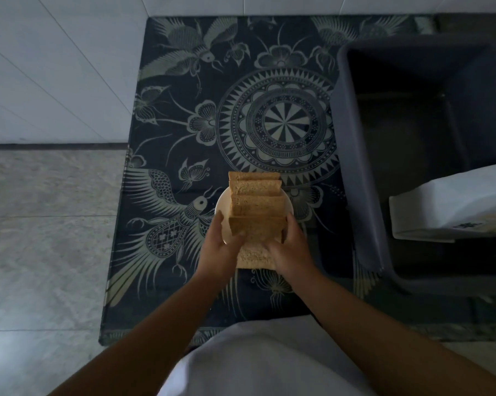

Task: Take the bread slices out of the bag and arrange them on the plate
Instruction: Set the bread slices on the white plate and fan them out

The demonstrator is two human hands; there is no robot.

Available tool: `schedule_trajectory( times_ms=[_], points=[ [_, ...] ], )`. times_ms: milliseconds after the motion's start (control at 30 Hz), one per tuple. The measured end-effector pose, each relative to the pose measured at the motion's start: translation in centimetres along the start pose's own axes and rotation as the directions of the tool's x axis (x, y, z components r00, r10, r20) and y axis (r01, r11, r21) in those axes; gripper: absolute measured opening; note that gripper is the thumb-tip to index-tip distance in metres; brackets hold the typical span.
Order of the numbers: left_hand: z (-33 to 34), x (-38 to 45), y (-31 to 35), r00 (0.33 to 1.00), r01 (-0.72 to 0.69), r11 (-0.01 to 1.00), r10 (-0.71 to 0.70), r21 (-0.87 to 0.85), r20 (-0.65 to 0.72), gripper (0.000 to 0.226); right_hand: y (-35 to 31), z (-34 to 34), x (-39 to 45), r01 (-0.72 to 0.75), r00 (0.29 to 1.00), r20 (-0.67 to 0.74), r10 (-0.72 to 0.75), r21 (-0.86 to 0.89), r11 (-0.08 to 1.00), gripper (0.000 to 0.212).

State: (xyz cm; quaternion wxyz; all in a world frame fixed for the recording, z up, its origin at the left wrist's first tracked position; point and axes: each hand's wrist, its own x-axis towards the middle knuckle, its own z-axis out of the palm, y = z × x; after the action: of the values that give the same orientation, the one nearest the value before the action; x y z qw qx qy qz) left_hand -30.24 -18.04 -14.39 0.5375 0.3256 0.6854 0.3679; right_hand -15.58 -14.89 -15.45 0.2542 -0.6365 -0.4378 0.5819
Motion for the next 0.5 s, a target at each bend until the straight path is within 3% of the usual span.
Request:
schedule_trajectory(
  times_ms=[100,233,500],
  points=[
    [-0.4,1.9,1.2,0.998,0.006,0.996,0.000,-0.084,0.070,0.055,-1.1,-0.4,1.6,0.019,0.998,0.064,-0.025,0.097,0.995,0.066],
    [-0.1,3.2,1.8,0.987,0.055,0.988,-0.032,-0.146,0.160,0.038,-1.6,-0.6,3.3,-0.075,0.993,0.109,0.052,0.218,0.973,0.057],
    [-0.1,3.2,1.4,0.978,0.101,0.984,-0.071,-0.144,0.196,0.040,-1.6,-0.7,3.6,-0.082,0.983,0.180,0.042,0.220,0.972,0.056]
  ],
)
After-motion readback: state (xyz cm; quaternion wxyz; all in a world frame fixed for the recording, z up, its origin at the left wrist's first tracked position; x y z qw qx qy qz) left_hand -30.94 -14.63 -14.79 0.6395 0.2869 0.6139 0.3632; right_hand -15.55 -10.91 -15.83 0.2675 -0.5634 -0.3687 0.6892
